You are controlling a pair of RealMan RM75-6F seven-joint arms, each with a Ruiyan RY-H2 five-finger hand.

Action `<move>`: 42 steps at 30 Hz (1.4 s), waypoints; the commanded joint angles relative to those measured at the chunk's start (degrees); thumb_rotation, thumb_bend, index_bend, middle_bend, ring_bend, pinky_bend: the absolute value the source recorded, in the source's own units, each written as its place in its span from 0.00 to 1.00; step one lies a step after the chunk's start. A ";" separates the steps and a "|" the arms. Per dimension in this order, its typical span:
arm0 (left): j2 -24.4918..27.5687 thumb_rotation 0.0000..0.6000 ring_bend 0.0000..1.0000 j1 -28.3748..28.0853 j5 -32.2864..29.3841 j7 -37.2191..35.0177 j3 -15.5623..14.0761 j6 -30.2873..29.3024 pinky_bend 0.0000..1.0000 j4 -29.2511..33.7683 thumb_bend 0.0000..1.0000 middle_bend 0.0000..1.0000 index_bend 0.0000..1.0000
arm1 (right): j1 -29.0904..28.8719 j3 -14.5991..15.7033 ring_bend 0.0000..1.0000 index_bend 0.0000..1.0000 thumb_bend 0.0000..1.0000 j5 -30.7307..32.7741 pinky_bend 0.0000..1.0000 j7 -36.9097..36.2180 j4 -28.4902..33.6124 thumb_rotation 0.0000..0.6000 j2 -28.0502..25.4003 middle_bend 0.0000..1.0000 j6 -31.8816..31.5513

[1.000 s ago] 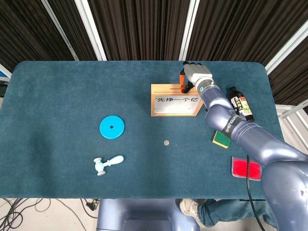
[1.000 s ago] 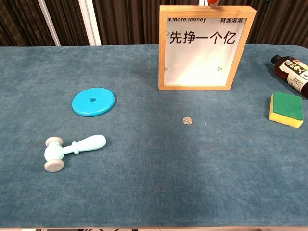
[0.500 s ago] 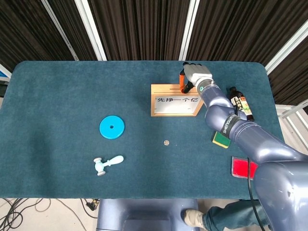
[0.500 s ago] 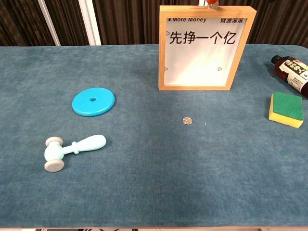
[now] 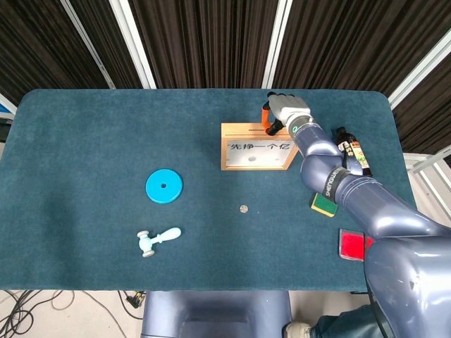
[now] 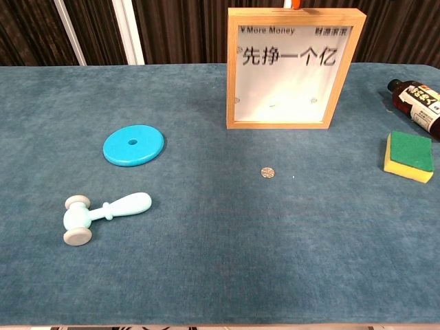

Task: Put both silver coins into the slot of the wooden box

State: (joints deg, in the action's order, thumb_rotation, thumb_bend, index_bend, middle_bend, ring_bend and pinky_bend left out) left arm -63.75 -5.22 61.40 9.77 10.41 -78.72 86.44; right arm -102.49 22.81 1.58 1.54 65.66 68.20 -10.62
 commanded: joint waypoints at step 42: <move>0.53 1.00 0.00 -0.53 0.52 -1.11 -0.74 1.84 0.00 0.25 0.04 0.00 0.00 | 42.06 -15.49 0.00 0.38 0.38 -43.44 0.00 16.64 45.84 1.00 0.85 0.00 -69.45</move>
State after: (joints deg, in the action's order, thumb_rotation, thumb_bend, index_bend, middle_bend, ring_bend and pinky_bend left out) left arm -63.26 -5.76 61.86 8.71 9.70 -76.92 86.70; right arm -62.42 8.26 -41.28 15.94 111.87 66.90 -78.40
